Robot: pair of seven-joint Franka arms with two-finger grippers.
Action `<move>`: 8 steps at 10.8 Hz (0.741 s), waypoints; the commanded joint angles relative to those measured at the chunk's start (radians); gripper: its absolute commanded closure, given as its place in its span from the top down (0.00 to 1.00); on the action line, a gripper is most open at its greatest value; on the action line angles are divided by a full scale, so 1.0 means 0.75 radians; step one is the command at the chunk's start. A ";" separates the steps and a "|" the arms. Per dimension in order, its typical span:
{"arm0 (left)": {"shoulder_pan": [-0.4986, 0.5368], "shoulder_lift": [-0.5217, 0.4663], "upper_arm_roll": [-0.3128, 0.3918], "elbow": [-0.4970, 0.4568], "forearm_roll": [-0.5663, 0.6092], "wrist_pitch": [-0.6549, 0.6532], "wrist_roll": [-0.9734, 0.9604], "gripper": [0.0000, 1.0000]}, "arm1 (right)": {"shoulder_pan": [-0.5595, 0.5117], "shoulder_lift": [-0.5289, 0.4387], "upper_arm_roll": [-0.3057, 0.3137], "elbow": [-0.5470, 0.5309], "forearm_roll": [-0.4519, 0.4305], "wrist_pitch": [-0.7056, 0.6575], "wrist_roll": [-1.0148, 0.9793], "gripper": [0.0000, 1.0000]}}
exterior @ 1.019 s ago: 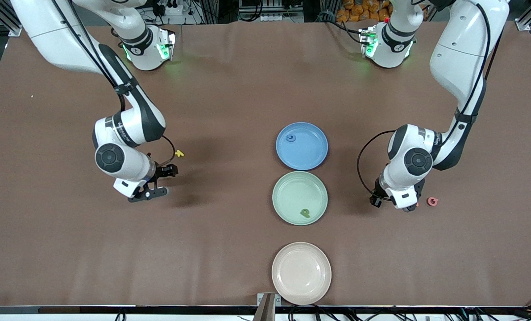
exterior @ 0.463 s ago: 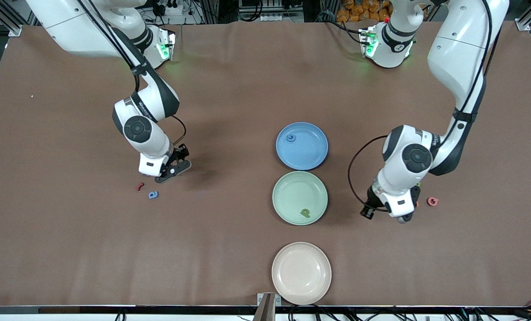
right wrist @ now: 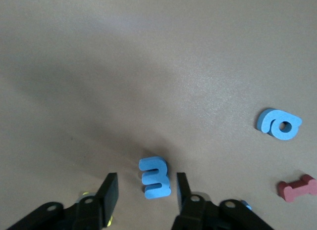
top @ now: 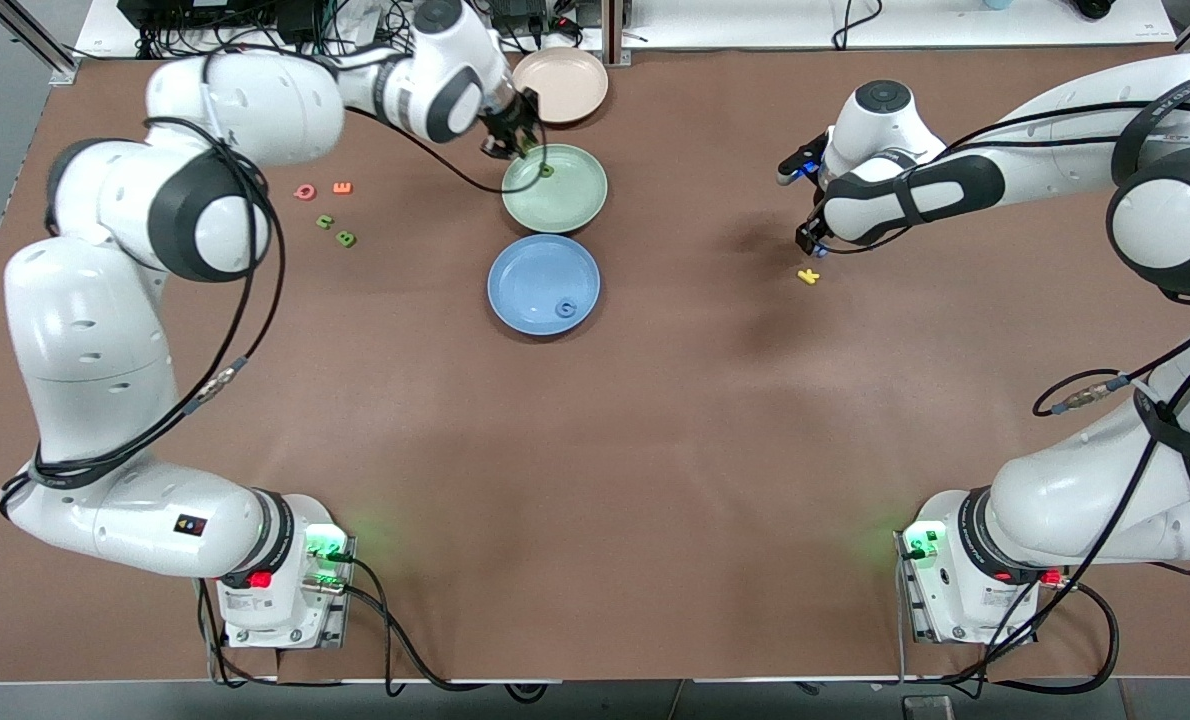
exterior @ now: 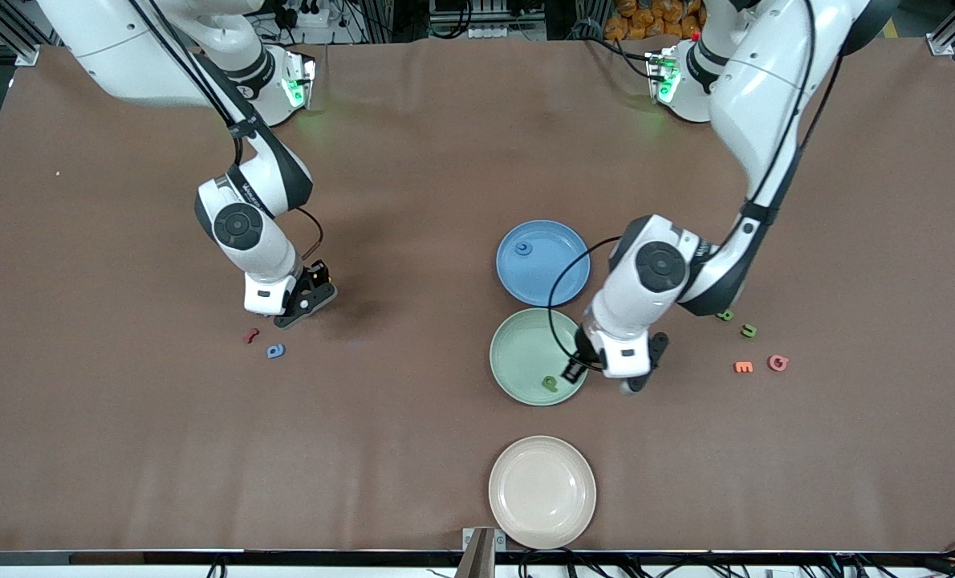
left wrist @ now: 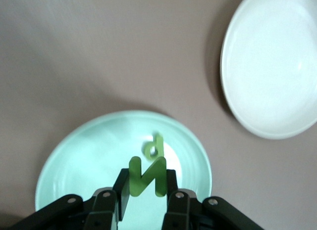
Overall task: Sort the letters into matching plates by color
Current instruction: 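Carry the m to the blue plate while the left gripper drops N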
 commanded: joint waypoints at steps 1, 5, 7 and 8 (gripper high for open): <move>-0.044 0.047 0.021 0.041 -0.004 0.012 0.009 0.87 | -0.032 0.034 0.000 -0.020 -0.063 0.082 -0.009 0.51; 0.001 0.024 0.050 0.022 0.068 -0.106 0.011 1.00 | -0.038 0.069 -0.022 -0.018 -0.065 0.117 -0.009 0.48; 0.105 -0.002 0.054 0.016 0.072 -0.262 0.101 1.00 | -0.036 0.076 -0.034 -0.018 -0.063 0.136 -0.007 0.10; 0.146 -0.031 0.054 0.008 0.072 -0.285 0.115 1.00 | -0.036 0.069 -0.034 -0.016 -0.053 0.130 0.011 0.00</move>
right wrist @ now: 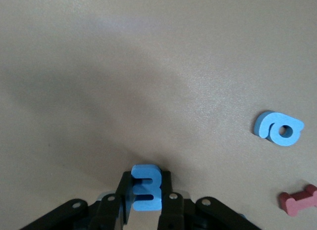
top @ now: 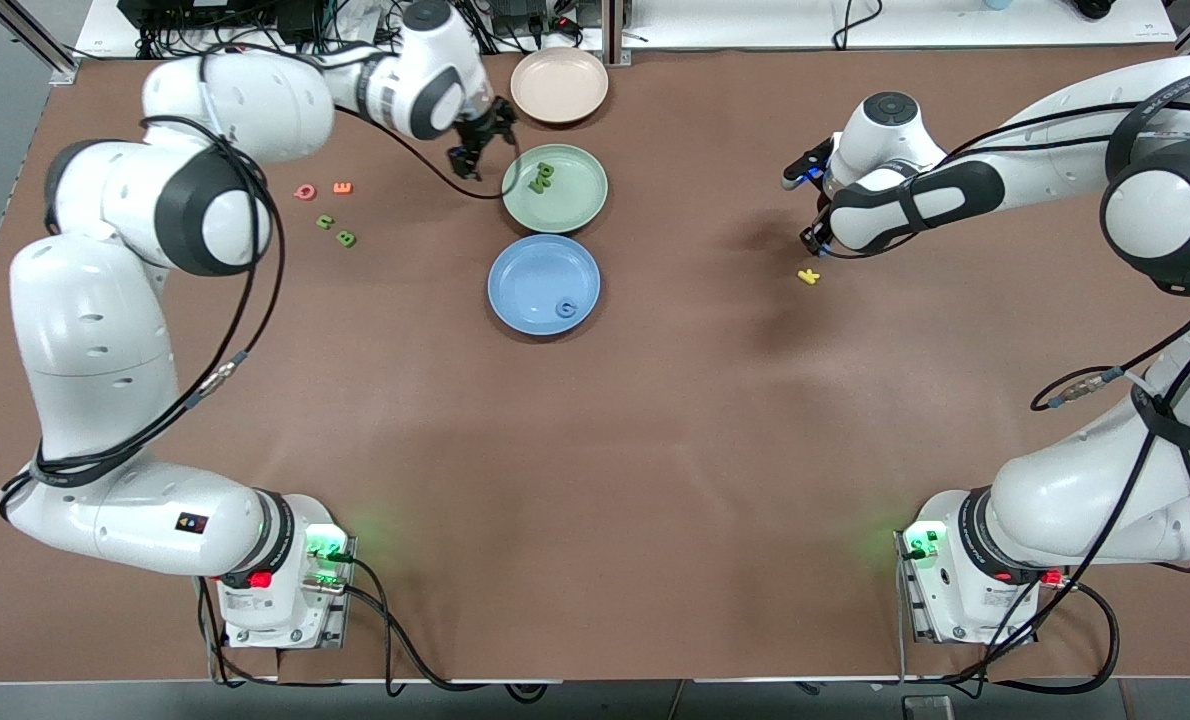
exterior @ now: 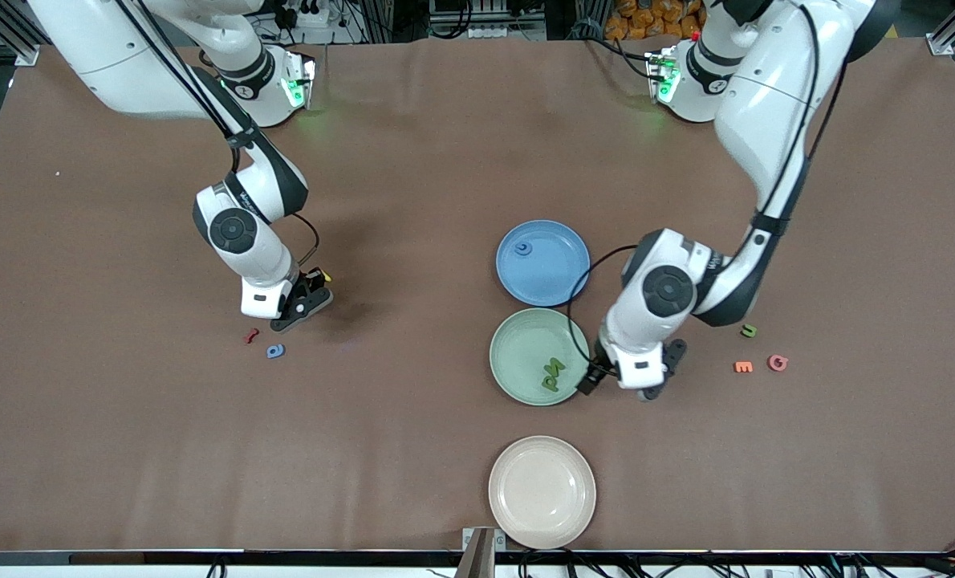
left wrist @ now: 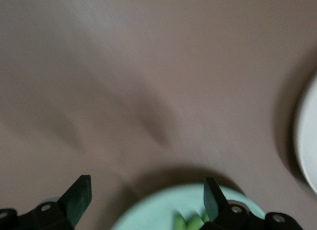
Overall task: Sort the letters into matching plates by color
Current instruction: 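Carry the m to the blue plate while the left gripper drops N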
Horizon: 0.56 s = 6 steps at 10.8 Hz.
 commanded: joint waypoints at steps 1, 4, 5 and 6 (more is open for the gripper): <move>0.135 -0.101 -0.008 -0.065 0.036 -0.128 0.091 1.00 | -0.015 0.002 -0.002 0.003 -0.005 0.009 0.041 0.00; 0.195 -0.224 -0.013 -0.247 0.036 -0.130 0.253 1.00 | 0.042 -0.031 0.023 0.044 0.046 -0.030 0.200 0.00; 0.228 -0.240 -0.006 -0.303 0.034 -0.130 0.281 1.00 | 0.057 -0.035 0.078 0.066 0.113 -0.044 0.292 0.00; 0.289 -0.240 -0.006 -0.342 0.034 -0.130 0.245 1.00 | 0.087 -0.033 0.104 0.095 0.142 -0.048 0.384 0.00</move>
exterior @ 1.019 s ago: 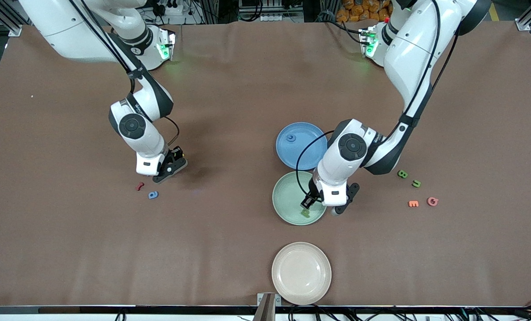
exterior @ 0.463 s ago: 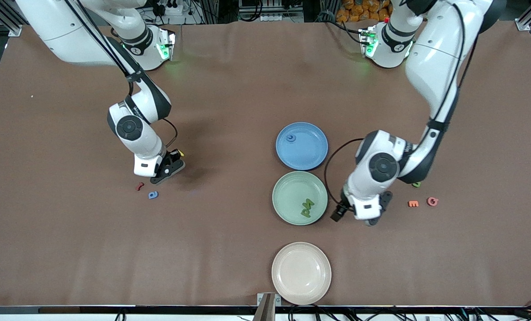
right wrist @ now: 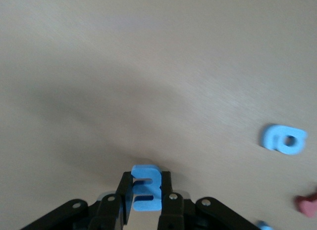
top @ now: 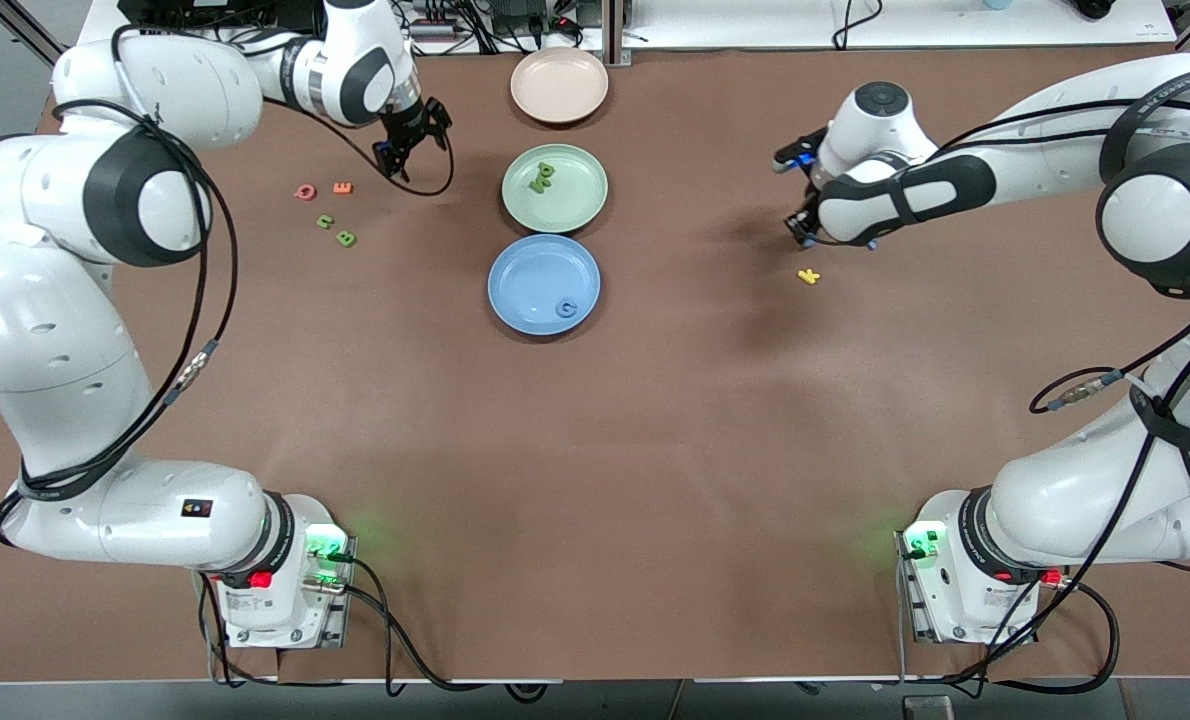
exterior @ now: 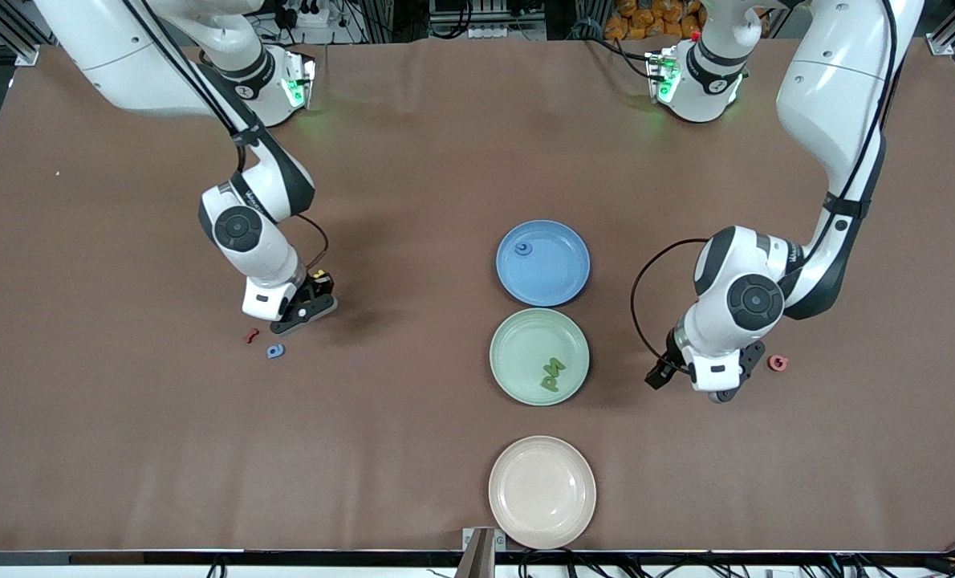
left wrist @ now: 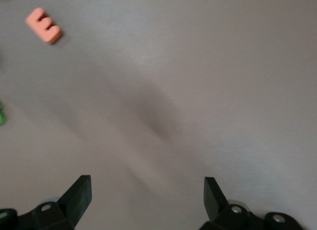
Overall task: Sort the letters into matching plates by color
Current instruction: 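Carry the m to the blue plate while the left gripper drops N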
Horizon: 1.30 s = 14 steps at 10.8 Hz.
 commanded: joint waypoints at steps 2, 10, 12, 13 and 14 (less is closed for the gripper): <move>0.169 -0.114 -0.007 -0.253 0.036 0.043 -0.003 1.00 | 0.161 -0.028 0.071 0.110 0.096 -0.094 0.369 0.00; 0.322 -0.274 -0.007 -0.670 0.218 0.366 -0.011 1.00 | 0.668 0.190 0.069 0.541 0.094 -0.233 1.301 0.00; 0.335 -0.280 -0.005 -0.713 0.218 0.429 -0.020 1.00 | 0.770 0.299 0.067 0.660 0.086 -0.234 1.461 0.00; 0.337 -0.272 -0.005 -0.719 0.218 0.456 -0.020 1.00 | 0.813 0.342 0.063 0.707 0.082 -0.232 1.531 0.00; 0.337 -0.266 -0.003 -0.717 0.218 0.466 -0.020 1.00 | 0.836 0.370 0.063 0.740 0.082 -0.232 1.574 0.00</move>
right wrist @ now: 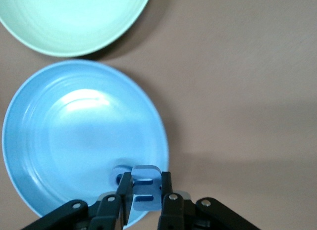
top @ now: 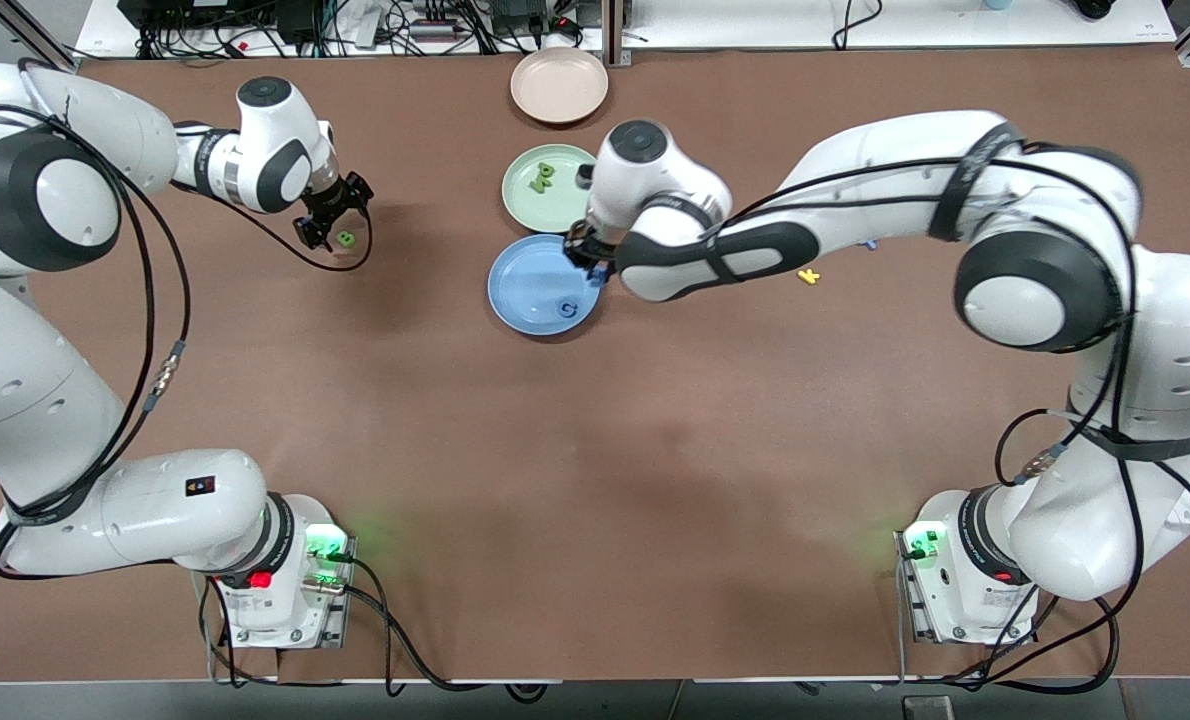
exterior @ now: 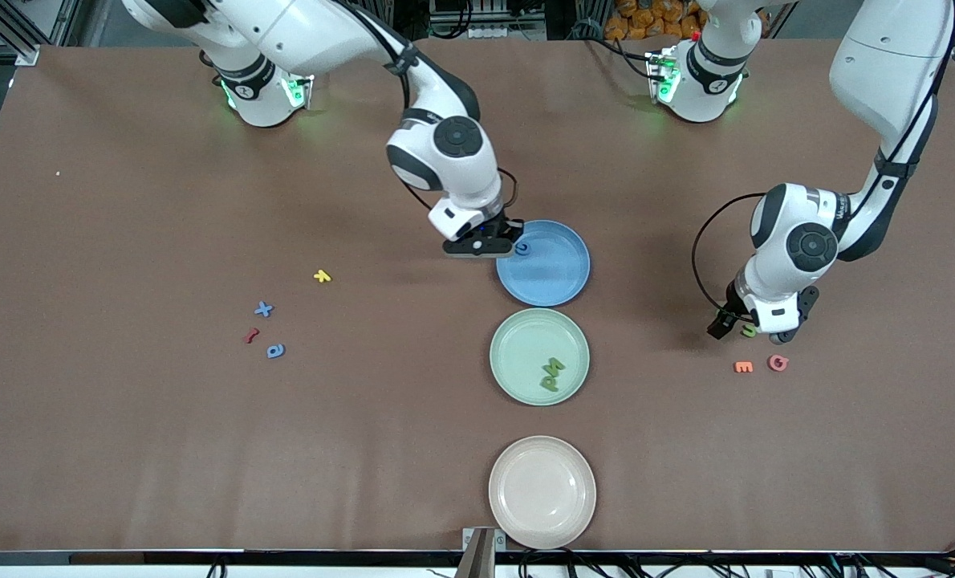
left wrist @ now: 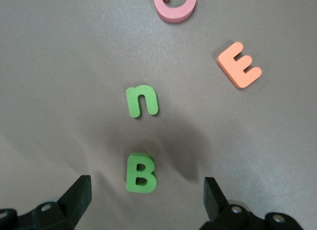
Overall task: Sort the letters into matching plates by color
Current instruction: 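Release the m in the blue plate while the left gripper grasps B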
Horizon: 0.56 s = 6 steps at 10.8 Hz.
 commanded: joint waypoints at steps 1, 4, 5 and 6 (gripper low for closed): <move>0.043 -0.023 -0.010 -0.052 0.040 0.074 -0.025 1.00 | 0.077 0.145 -0.008 0.180 -0.008 -0.022 0.157 0.00; 0.070 0.018 -0.010 -0.036 0.071 0.107 -0.011 1.00 | 0.081 0.180 -0.015 0.228 -0.008 -0.024 0.177 0.35; 0.066 0.044 -0.010 -0.036 0.071 0.155 -0.025 1.00 | 0.071 0.180 -0.015 0.228 -0.006 -0.024 0.173 0.49; 0.060 0.071 -0.010 -0.036 0.071 0.188 -0.031 1.00 | 0.060 0.174 -0.015 0.226 -0.004 -0.026 0.165 0.60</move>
